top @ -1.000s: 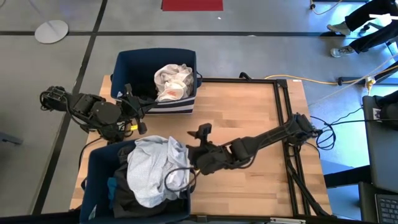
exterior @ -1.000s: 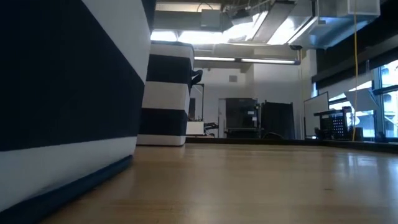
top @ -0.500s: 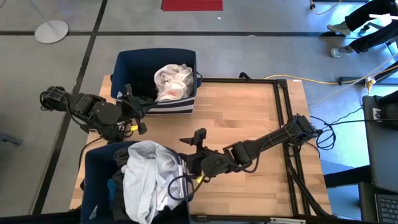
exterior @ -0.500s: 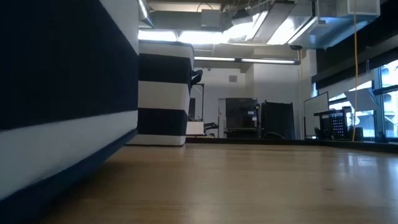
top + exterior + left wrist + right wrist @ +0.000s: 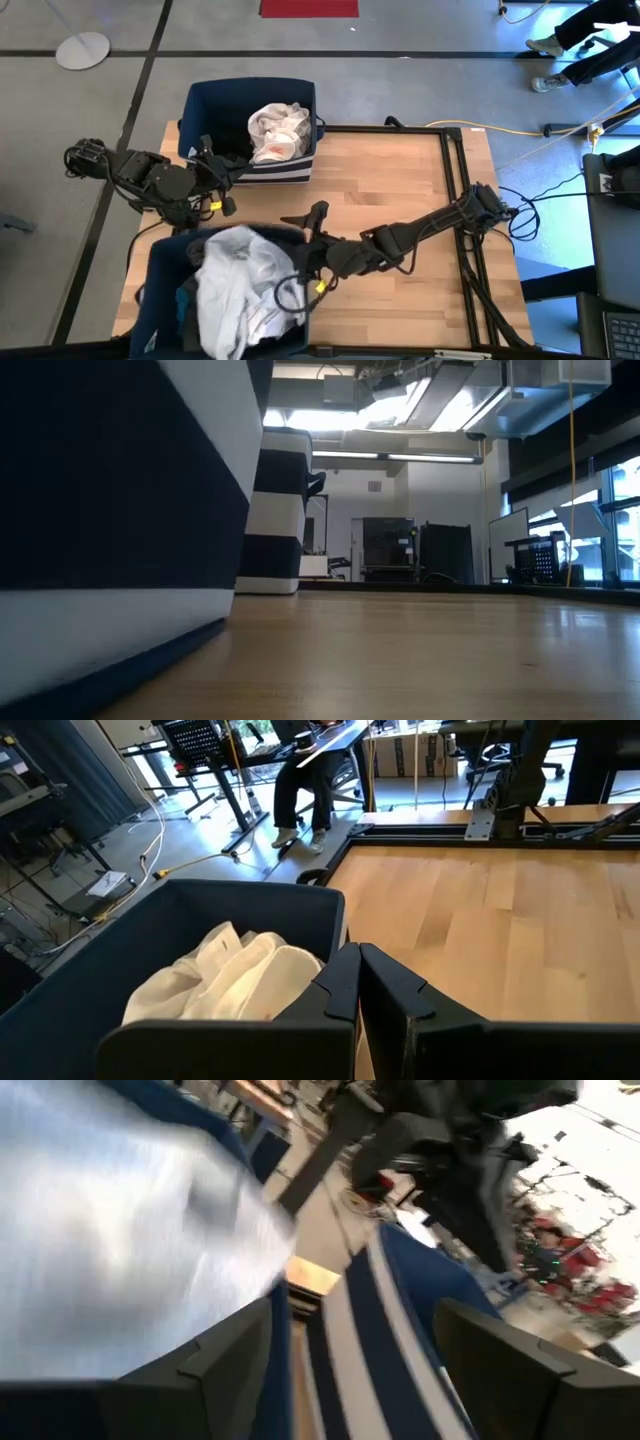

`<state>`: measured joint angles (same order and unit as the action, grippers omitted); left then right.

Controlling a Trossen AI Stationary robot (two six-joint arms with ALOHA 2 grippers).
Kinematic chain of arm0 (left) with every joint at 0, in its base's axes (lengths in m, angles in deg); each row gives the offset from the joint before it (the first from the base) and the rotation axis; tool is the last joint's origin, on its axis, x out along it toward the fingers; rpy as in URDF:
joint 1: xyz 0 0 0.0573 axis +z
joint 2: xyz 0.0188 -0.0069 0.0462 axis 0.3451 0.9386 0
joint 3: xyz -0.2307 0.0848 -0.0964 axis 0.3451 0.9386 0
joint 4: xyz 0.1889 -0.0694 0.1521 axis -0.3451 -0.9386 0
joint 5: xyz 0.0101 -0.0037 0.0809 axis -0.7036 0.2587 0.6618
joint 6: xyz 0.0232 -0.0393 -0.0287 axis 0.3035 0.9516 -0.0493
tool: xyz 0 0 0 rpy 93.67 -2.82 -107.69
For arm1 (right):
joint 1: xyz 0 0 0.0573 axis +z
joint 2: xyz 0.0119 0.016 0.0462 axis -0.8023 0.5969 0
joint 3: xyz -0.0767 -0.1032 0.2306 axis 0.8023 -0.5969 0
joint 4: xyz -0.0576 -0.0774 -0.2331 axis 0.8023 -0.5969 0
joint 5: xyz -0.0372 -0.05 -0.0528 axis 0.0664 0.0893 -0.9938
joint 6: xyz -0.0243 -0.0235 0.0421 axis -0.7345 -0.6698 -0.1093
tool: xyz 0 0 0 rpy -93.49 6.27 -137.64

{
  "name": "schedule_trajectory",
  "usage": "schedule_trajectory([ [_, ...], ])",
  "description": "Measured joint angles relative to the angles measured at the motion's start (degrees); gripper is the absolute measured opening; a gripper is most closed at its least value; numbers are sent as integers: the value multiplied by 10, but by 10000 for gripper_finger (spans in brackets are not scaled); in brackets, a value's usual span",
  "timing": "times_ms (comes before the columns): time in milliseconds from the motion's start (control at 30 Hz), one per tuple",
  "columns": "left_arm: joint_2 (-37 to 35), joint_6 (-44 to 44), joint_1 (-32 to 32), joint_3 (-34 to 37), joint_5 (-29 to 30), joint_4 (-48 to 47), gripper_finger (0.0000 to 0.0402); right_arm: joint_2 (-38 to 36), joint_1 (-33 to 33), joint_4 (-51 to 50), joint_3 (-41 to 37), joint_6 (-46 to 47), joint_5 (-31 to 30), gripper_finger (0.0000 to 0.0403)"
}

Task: Sort clothes
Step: Adjust the bottom blue laundry bin

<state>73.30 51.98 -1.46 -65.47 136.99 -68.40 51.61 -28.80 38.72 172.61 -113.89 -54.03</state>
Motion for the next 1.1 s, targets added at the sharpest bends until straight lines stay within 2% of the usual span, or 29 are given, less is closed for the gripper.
schedule_trajectory([
  [67, 0, -3, 0, 0, 0, 0, 0, 0, 0, 5, 1, -11, -9, 280],
  [200, 0, -1, 0, 0, 0, -1, 0, 0, 2, 26, 0, -26, -114, 280],
  [233, 0, 0, 0, 0, 0, -2, 0, 0, 2, 29, 1, -24, -111, 280],
  [300, 0, 1, 0, 0, 0, -6, 0, 0, 2, 17, 1, -17, -54, 280],
  [467, 0, 9, 0, 0, 0, -18, 0, 30, 1, -6, 1, 22, 210, 280],
  [533, 0, 14, 0, 0, 0, -18, 0, 50, 1, 13, 0, 36, 241, 280],
  [667, 0, 18, 0, 0, 0, -18, 0, 72, -2, 23, 4, 61, 248, 280],
  [833, 0, 18, 0, 0, 0, -18, 0, 56, 0, -6, 5, 68, 238, 280],
  [967, 0, 23, 0, 0, -13, -17, 0, 28, 13, -55, 30, 60, 181, 280],
  [1100, 0, 22, -1, 0, -81, -17, 0, -32, 34, -143, 69, 66, 118, 280],
])
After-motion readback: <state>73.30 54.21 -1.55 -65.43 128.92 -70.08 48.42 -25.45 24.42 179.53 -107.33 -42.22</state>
